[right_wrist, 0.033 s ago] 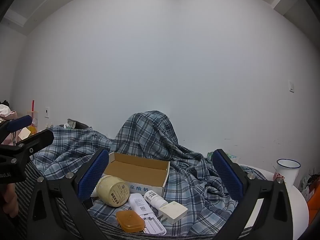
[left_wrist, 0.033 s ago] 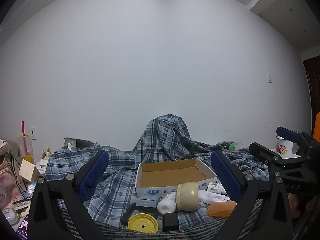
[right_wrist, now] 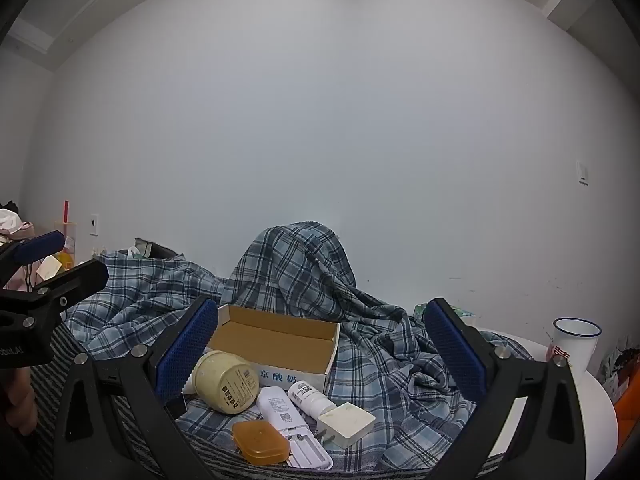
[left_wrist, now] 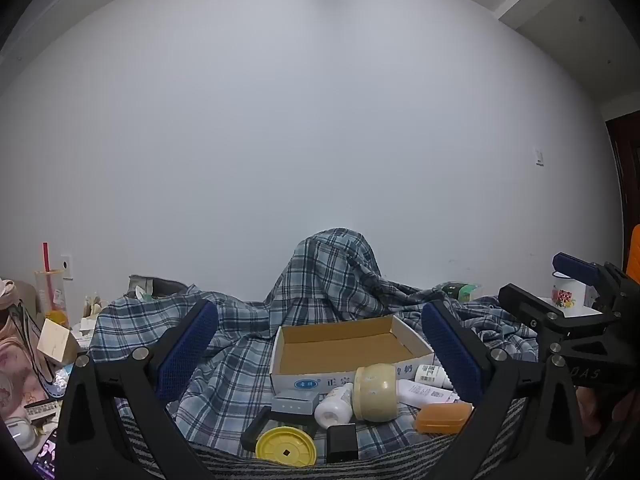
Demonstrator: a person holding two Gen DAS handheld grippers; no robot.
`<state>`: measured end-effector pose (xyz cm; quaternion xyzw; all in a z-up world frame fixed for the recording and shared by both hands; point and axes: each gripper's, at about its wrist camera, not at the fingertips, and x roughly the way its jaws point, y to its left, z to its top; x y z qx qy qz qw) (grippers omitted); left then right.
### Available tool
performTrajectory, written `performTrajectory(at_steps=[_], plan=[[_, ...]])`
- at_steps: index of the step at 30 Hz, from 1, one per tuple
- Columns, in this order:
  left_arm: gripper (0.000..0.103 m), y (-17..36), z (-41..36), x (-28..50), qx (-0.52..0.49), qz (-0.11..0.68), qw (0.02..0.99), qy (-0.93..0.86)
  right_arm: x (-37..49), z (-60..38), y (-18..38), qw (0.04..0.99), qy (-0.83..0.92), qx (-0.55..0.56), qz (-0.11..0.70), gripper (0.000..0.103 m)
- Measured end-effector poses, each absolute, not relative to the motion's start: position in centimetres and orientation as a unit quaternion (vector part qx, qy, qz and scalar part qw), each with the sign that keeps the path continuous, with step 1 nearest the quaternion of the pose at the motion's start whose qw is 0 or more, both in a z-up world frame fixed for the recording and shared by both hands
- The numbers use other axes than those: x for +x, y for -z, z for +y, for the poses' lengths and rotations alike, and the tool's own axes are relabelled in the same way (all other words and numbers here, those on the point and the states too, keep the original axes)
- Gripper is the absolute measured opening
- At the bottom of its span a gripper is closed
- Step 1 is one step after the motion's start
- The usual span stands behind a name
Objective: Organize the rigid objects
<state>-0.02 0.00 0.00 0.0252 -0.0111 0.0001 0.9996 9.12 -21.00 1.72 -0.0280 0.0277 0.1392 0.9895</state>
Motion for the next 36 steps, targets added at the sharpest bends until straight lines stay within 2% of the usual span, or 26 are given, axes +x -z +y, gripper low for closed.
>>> performTrajectory(at_steps=[36], plan=[[0.103, 0.1, 2.0, -1.0, -0.015, -0.031, 0.999, -0.024, 9.4, -21.0, -1.7, 0.99, -0.135, -0.022, 0.032, 0.103]])
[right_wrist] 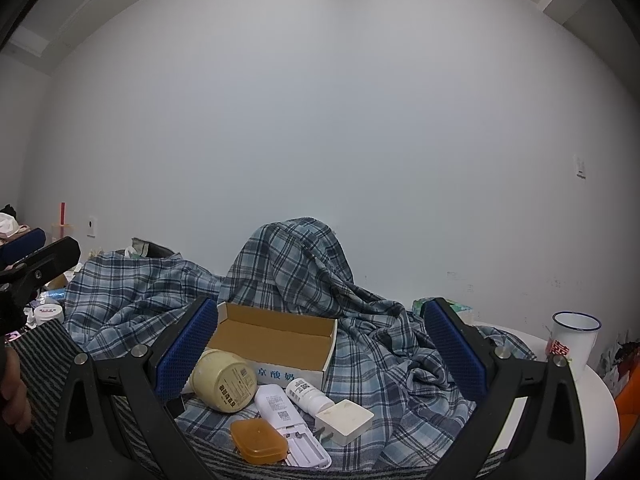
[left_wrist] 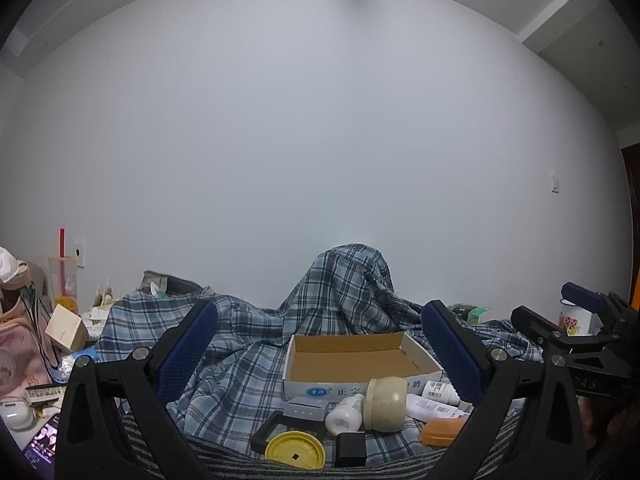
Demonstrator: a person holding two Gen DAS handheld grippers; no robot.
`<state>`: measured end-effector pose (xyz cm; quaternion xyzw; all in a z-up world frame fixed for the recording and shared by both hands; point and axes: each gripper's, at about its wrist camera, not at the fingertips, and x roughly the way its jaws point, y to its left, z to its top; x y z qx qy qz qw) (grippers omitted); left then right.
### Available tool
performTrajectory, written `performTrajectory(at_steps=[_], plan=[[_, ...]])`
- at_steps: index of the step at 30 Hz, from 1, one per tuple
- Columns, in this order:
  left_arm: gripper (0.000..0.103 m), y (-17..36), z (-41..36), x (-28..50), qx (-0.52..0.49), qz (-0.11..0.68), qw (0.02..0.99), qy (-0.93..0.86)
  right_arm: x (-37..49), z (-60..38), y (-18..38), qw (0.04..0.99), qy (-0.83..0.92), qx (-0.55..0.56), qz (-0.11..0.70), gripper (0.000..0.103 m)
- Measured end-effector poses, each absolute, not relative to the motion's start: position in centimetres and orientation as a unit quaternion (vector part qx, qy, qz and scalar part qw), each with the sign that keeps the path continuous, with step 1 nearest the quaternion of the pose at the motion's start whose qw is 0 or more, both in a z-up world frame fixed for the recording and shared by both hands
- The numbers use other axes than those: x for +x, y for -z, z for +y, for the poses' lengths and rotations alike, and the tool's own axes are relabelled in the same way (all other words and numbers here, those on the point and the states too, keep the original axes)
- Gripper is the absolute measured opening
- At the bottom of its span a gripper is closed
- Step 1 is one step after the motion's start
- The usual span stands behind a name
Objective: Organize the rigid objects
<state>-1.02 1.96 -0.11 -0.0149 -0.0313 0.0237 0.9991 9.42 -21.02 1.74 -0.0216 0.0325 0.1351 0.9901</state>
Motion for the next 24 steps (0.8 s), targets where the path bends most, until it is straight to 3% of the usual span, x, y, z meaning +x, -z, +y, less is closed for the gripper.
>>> performTrajectory(at_steps=[24], plan=[[0.103, -0.07, 1.81, -0.43, -0.009, -0.017, 1.0, -0.024, 9.24, -21.1, -1.66, 0.99, -0.136, -0.022, 0.025, 0.103]])
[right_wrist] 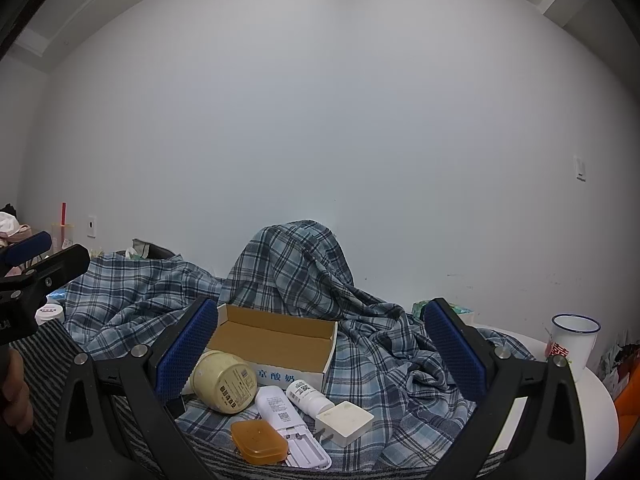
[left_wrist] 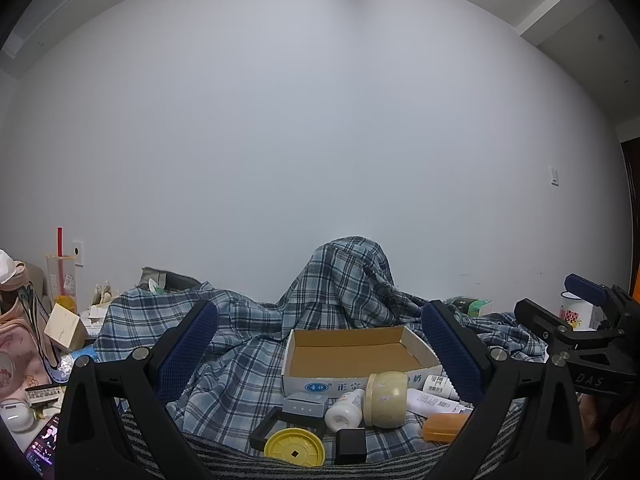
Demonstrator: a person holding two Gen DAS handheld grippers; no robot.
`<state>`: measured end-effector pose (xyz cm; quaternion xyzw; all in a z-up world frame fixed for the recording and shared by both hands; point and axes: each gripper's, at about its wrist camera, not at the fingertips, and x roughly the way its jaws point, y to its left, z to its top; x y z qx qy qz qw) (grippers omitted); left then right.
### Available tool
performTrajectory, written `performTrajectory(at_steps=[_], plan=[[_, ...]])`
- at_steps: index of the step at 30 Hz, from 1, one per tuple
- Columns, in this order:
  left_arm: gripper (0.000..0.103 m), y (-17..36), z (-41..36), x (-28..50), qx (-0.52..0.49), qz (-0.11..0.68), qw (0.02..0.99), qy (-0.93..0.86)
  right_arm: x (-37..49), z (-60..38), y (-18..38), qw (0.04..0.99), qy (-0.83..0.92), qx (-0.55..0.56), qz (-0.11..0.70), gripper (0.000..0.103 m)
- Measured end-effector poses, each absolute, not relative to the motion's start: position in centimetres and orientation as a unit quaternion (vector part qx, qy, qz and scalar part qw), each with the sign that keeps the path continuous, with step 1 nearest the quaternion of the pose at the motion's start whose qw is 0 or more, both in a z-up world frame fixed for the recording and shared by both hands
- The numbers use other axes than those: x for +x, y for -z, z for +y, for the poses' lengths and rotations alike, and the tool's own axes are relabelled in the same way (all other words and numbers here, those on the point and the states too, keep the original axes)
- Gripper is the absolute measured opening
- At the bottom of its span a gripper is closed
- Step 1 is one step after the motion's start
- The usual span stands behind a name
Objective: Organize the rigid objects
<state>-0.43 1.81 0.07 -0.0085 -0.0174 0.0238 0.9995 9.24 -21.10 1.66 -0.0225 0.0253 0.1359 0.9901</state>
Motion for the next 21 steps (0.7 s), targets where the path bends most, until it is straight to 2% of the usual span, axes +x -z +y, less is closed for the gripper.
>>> performTrajectory(at_steps=[21], plan=[[0.103, -0.08, 1.78, -0.42, -0.008, -0.017, 1.0, -0.024, 9.22, -21.1, -1.65, 0.99, -0.136, -0.023, 0.025, 0.103]])
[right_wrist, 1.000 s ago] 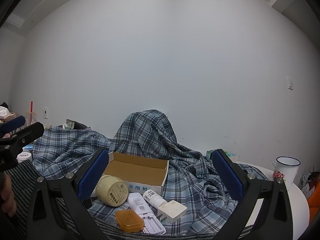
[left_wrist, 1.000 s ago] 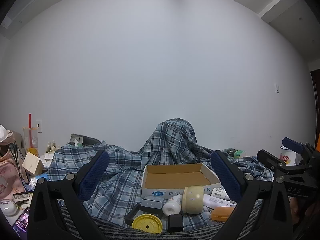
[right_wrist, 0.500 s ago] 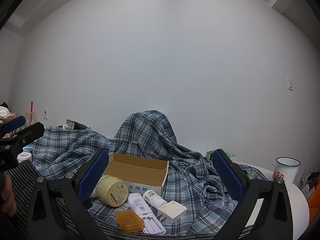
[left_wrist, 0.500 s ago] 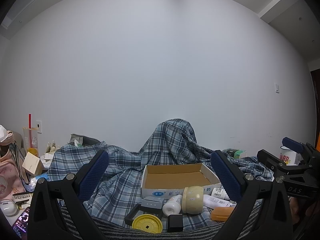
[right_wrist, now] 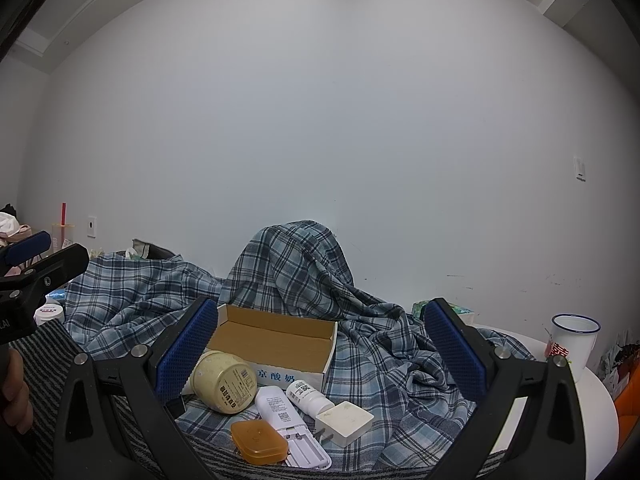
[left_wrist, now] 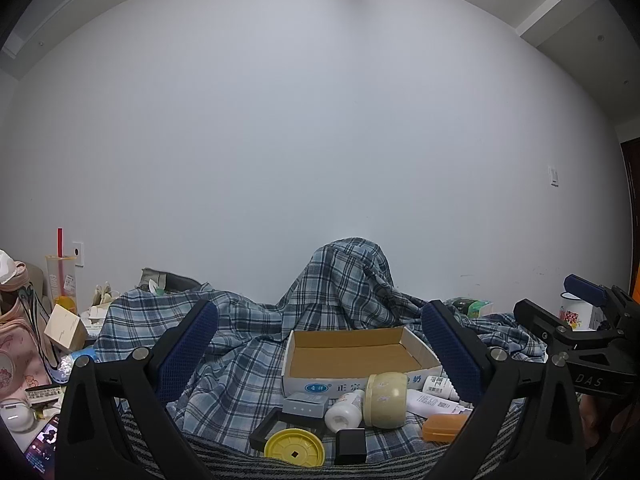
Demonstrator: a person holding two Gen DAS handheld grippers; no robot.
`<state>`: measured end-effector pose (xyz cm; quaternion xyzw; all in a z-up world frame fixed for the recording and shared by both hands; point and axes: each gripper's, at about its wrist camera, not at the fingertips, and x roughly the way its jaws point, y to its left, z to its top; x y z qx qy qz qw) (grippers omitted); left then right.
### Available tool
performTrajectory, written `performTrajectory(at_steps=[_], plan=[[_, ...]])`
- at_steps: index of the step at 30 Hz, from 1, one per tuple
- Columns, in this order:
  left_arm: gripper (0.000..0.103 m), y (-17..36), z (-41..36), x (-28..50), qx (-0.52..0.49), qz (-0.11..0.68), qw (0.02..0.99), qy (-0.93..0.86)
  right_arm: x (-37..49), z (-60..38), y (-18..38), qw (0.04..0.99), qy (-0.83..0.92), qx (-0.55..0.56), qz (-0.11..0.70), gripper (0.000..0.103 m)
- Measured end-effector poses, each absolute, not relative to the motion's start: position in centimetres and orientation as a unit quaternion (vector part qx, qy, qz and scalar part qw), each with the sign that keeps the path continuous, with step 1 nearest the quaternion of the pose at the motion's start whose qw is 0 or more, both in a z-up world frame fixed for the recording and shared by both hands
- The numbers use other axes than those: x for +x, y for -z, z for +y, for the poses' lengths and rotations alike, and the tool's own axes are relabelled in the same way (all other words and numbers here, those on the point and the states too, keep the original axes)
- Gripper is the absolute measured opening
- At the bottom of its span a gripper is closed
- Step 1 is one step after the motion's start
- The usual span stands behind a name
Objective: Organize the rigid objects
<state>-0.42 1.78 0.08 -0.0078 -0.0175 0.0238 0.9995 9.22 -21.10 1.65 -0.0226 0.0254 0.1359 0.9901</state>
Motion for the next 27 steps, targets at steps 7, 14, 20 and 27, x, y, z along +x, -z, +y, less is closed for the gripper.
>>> performTrajectory(at_steps=[7, 14, 20, 27], plan=[[0.103, -0.04, 1.77, -0.44, -0.008, -0.018, 1.0, -0.024, 9.23, -21.11, -1.65, 0.99, -0.136, -0.023, 0.025, 0.103], [0.103, -0.01, 1.81, -0.45, -0.009, -0.017, 1.0, -0.024, 9.26, -21.18, -1.58, 0.99, -0.136, -0.022, 0.026, 0.103], [0.103, 0.07, 1.59, -0.44, -0.006, -0.014, 1.0, -0.024, 9.14, -21.17, -1.49, 0.99, -0.136, -0.021, 0.023, 0.103], [0.103, 0.18, 1.75, -0.25, -0.011, -0.009, 1.0, -0.023, 8.79, -21.1, -1.21, 0.99, -0.138, -0.024, 0.018, 0.103]])
